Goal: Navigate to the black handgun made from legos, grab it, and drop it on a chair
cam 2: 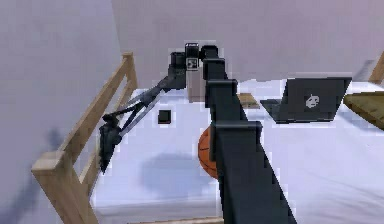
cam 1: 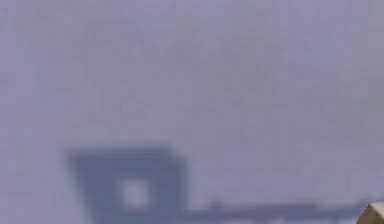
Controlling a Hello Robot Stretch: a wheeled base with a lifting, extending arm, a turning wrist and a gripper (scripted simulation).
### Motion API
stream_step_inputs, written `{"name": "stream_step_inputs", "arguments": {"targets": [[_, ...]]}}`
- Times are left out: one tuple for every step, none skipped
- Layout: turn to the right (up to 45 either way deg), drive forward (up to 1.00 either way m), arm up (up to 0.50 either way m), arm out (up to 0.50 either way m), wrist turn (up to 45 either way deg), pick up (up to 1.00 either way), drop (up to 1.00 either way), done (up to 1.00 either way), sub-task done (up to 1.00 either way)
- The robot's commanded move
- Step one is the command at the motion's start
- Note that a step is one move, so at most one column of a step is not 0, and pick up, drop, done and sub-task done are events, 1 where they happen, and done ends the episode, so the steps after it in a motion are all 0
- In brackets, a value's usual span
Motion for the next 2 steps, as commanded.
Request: {"name": "stream_step_inputs", "arguments": {"targets": [[0.0, 0.00, 0.00, 0.00, -12.0, 0.00, 0.00, 0.00, 0.00], [0.0, 0.00, 0.00, -0.42, 0.0, 0.00, 0.00, 0.00, 0.00]]}}
